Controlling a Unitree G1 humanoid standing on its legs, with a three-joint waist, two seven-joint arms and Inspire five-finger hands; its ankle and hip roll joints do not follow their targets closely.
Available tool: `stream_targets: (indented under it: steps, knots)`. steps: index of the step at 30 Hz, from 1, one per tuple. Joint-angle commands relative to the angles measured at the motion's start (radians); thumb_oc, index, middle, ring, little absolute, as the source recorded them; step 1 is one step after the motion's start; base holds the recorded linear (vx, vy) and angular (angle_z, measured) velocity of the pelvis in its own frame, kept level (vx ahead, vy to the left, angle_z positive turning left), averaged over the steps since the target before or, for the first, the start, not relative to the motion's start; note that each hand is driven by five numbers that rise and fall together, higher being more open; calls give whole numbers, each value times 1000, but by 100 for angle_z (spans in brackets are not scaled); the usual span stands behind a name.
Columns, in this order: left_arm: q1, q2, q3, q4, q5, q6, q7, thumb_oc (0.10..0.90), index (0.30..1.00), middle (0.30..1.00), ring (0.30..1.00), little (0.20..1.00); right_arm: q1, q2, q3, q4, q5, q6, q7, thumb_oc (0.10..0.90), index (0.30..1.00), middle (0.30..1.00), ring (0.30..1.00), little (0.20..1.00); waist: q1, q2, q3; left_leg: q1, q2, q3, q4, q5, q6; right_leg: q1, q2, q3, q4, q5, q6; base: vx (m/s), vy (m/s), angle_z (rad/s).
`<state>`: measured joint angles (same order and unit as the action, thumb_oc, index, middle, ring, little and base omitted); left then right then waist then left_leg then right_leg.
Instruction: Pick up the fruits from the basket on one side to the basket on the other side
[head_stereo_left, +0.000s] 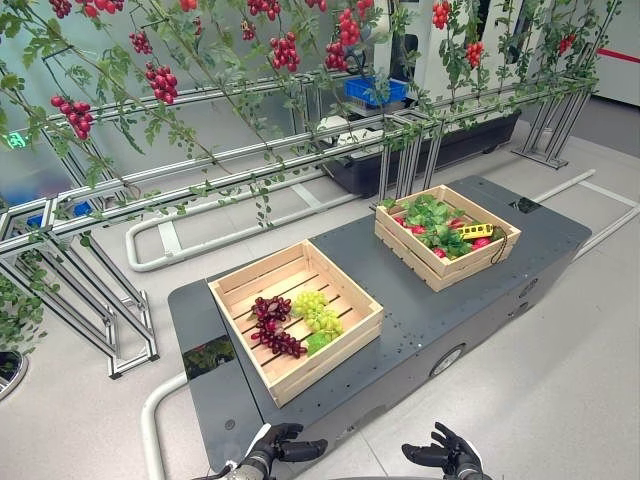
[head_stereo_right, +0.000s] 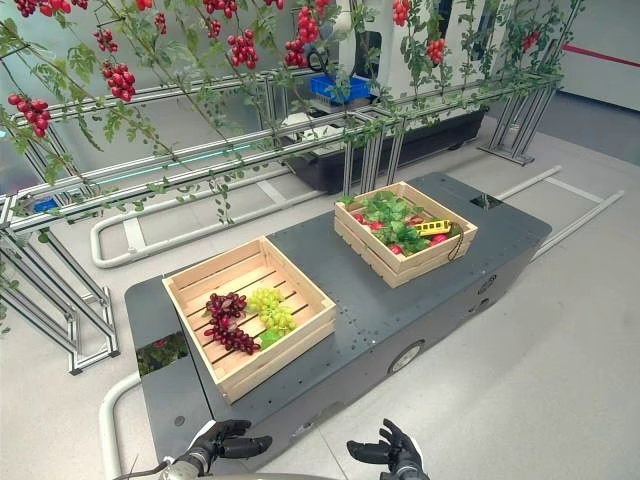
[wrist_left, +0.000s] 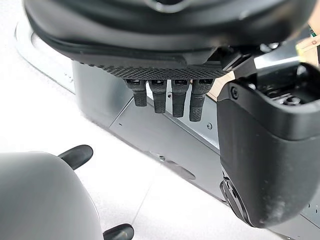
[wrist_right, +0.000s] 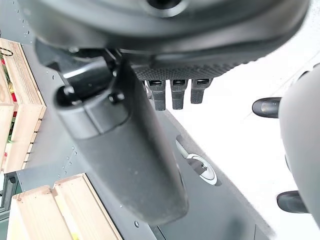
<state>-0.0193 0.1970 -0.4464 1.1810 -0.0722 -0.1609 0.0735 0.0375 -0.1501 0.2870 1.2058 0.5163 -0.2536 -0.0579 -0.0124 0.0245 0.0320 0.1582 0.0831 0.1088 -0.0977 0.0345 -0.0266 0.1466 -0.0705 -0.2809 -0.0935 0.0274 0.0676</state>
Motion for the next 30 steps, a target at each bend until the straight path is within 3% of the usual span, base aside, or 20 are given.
stream_targets:
  steps: [1, 11, 17, 21, 23, 24, 25, 26, 30]
  knots:
    - [-65, -33, -46, 51, 30, -65, 11, 800, 900, 900, 900, 900, -119, 18, -1, 46, -16, -74, -21, 800, 900, 900, 900, 900, 18, -22, 76, 33, -22, 27, 10, -121, 22, 49, -20, 34, 6, -76, 3, 0, 0, 0]
    - [-76, -17, -68, 26, 75, -115, 6, 800, 900, 900, 900, 900, -133, 11, 8, 36, -3, -66, -11, 800, 900, 900, 900, 900, 23, -16, 92, 24, -25, 21, 10, -114, 22, 45, -27, 29, 6, -71, 3, 0, 0, 0]
    - [-96, -7, -108, 12, 145, -128, 80, 800, 900, 900, 900, 900, -151, 4, 21, 36, -3, -57, -2, 800, 900, 900, 900, 900, 24, -13, 103, 19, -26, 18, 10, -109, 23, 44, -28, 30, 6, -70, 3, -1, 7, 0]
    - [-111, -1, -133, -9, 185, -230, 134, 800, 900, 900, 900, 900, -159, -2, 28, 31, -11, -48, -8, 800, 900, 900, 900, 900, 26, -19, 108, 16, -28, 10, 10, -107, 23, 45, -28, 29, 6, -69, 3, -1, 45, 1]
    - [-116, 2, -141, -19, 153, -273, 134, 800, 900, 900, 900, 900, -162, -6, 28, 33, -23, -47, -7, 800, 900, 900, 900, 900, 27, -20, 110, 17, -28, 7, 10, -107, 24, 44, -28, 31, 11, -70, 3, 10, 65, 3]
    - [-121, 5, -140, -37, 109, -330, 125, 800, 900, 900, 900, 900, -167, -11, 29, 29, -28, -43, -9, 800, 900, 900, 900, 900, 28, -23, 114, 16, -28, 5, 10, -106, 24, 41, -29, 34, 19, -73, 3, 5, 57, 1]
    - [-121, 5, -140, -37, 109, -330, 125, 800, 900, 900, 900, 900, -167, -11, 29, 29, -28, -43, -9, 800, 900, 900, 900, 900, 28, -23, 114, 16, -28, 5, 10, -106, 24, 41, -29, 35, 19, -73, 3, -8, 85, 1]
    - [-129, 12, -133, -77, 105, -408, 142, 800, 900, 900, 900, 900, -173, -19, 29, 20, -26, -37, -7, 800, 900, 900, 900, 900, 31, -26, 121, 13, -28, 3, 10, -104, 26, 35, -30, 37, 29, -75, 3, -18, 85, 1]
    - [-155, 57, -105, -202, 122, -503, 234, 800, 900, 900, 900, 900, -182, -39, 22, 5, 6, -34, 8, 800, 900, 900, 900, 900, 45, -33, 135, 8, -33, -13, 10, -105, 30, 26, -36, 35, 42, -77, 2, -1, 83, 3]
